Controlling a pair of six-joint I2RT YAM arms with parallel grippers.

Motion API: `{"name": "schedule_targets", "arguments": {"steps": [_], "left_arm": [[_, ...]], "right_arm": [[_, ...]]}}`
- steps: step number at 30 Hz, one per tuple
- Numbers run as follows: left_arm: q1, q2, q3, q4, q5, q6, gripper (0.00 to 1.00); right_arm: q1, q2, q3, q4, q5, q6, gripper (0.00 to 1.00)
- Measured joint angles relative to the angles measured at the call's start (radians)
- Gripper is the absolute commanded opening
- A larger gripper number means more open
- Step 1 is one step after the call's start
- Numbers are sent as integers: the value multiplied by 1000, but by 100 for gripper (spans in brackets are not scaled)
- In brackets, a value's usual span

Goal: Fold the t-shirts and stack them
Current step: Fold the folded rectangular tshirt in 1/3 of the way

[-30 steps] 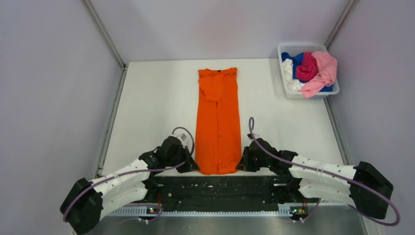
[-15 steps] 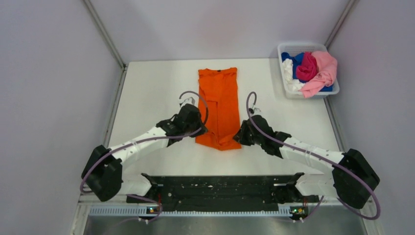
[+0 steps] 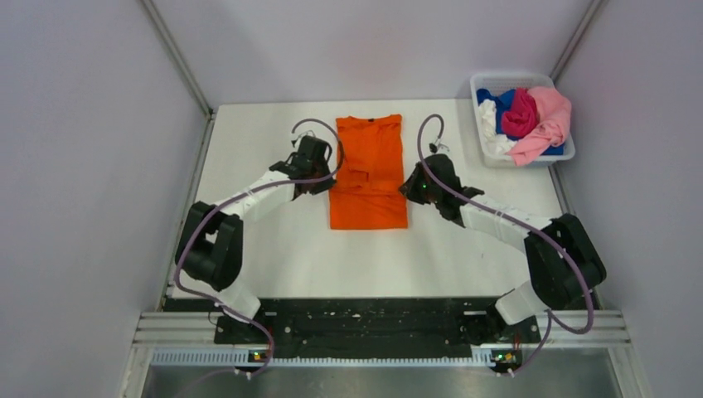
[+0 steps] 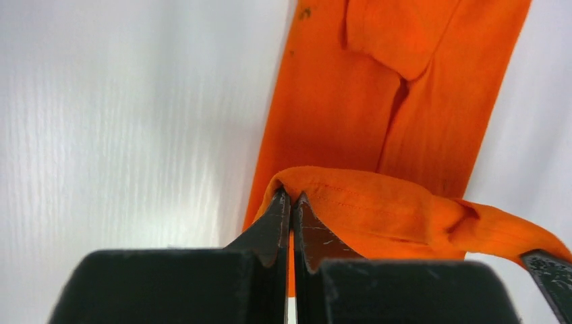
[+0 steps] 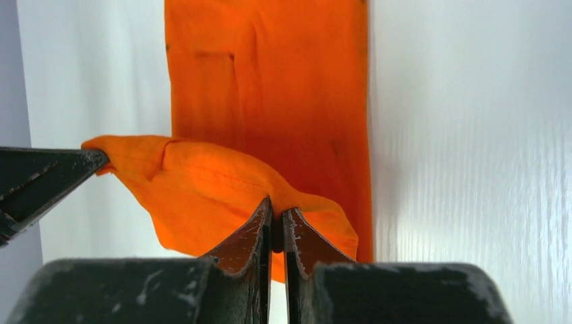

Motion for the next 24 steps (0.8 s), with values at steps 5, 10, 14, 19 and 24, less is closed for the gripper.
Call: {"name": "schedule_targets", "arguments": {"steps": [5,10,14,19,24], "left_arm": [[46,108,108,-1,40,47,0],[57,211,213,-12,92,94,0],[61,256,261,-32,103,114,6],[75,307,324,-60,76,133,55],[117,346,439,-87,86,141,99]], "right_arm": [[-47,89,62,43,-17,-23,7],[-71,162,108,58,-35,-38,8],[-85,214,142,60,-48,-51,28],[-111,289,196,60,-72,-74,50],[-167,342,284,59,-122,-94,73]]}}
